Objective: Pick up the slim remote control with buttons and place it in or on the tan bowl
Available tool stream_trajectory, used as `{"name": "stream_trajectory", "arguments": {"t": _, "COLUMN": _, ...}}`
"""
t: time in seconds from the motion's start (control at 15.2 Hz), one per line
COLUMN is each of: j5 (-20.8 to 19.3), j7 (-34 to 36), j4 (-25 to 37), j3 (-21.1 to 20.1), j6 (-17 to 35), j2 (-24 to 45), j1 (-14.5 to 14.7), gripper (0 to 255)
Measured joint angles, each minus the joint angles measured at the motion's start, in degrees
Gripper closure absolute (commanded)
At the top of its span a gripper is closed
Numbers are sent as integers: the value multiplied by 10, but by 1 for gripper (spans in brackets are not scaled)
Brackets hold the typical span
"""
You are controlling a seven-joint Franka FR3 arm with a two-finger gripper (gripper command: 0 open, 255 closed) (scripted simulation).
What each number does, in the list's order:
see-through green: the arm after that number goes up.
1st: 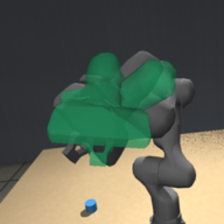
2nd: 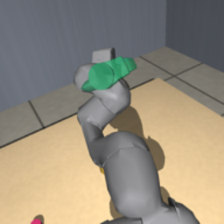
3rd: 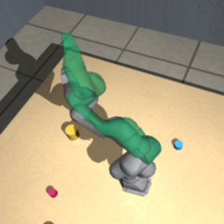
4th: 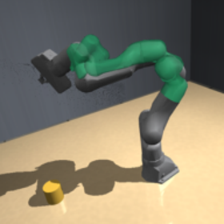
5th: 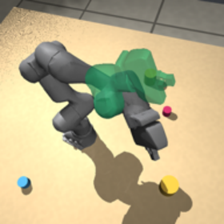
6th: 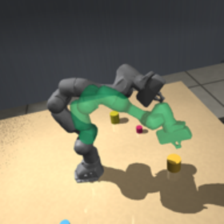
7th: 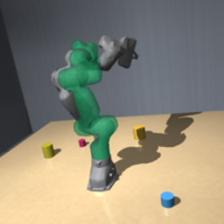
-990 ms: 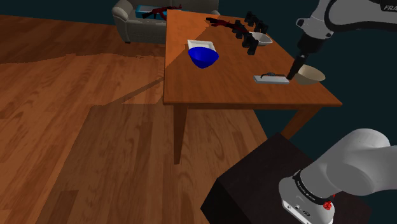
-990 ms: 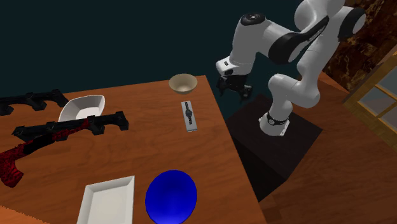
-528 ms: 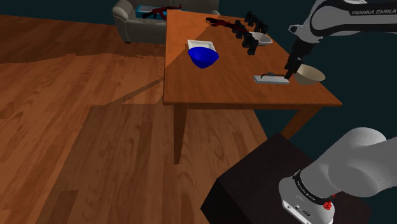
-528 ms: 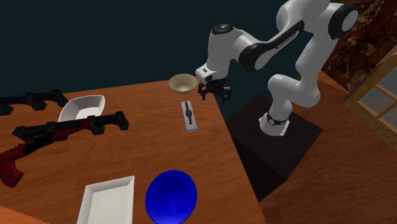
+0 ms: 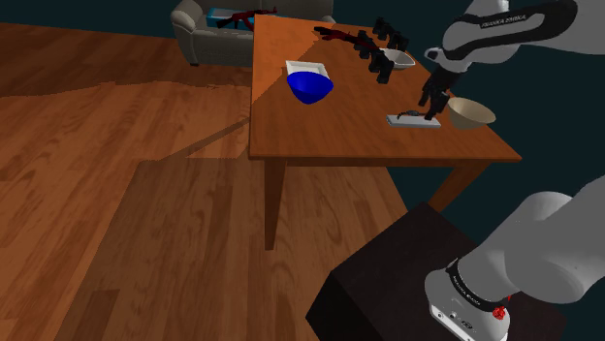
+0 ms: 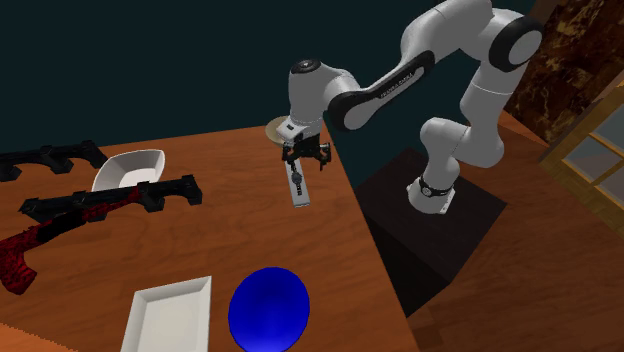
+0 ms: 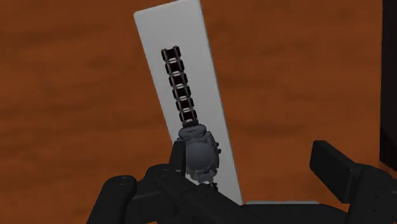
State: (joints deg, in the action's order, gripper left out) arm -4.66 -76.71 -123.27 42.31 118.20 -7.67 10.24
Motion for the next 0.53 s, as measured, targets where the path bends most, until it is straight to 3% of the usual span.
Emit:
{"name": "stream_trajectory", "arguments": {"t": 0.2, "j5": 70, "j7": -100, "j4": 49, "j3": 21, "j6": 12, "j2": 85, "j1": 5, "gripper": 0}}
{"name": "stream_trajectory", "arguments": {"t": 0.53, "j5": 98, "j7": -133, "j4": 38, "j3": 22, "j6": 44, "j2": 116, "j1": 0, "gripper": 0}}
